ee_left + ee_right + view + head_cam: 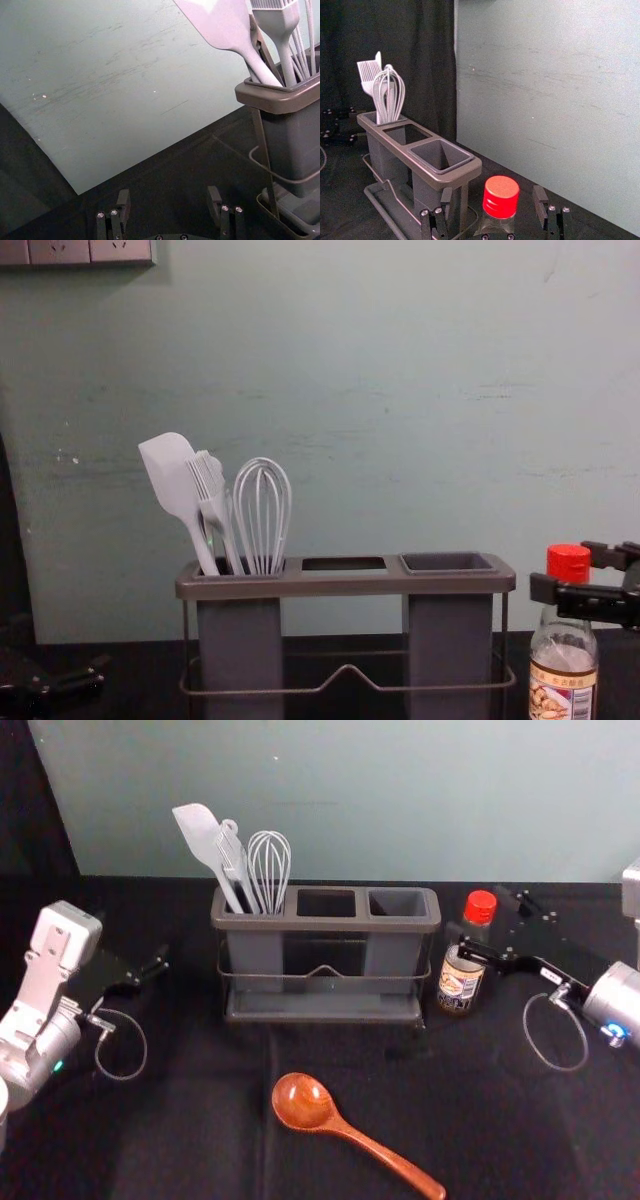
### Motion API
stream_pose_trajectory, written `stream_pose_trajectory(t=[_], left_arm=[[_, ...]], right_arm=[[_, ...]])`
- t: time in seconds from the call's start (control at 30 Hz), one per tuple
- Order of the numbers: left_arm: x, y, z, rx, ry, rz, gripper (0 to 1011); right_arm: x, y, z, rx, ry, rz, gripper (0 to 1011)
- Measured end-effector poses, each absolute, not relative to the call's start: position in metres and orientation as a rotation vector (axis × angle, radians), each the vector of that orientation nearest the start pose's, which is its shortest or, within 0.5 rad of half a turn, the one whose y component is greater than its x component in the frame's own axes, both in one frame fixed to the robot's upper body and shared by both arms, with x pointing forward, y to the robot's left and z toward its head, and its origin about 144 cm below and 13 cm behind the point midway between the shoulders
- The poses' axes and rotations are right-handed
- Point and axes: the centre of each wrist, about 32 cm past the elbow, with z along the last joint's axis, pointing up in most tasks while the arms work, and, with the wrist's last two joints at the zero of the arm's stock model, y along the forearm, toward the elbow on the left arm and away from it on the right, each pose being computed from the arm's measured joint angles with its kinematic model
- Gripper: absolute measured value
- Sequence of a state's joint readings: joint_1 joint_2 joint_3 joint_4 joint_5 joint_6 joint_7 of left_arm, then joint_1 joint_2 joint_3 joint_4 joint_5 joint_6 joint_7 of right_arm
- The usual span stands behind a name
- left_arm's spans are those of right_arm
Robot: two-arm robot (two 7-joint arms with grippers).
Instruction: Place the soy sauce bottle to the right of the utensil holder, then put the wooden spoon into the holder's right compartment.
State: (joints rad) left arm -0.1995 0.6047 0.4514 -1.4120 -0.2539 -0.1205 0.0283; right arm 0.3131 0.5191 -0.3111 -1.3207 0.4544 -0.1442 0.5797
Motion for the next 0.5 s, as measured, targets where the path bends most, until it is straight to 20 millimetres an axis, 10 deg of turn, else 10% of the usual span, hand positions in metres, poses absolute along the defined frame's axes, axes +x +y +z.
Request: stream_pose_trajectory(t=[0.5], left_arm=[[0.489,0.310,1.140,0.304,-0.285,1.248,1005]], right_arm=[[0.506,-0.342,1.186,-0.054,-0.132,-0.878,1004]])
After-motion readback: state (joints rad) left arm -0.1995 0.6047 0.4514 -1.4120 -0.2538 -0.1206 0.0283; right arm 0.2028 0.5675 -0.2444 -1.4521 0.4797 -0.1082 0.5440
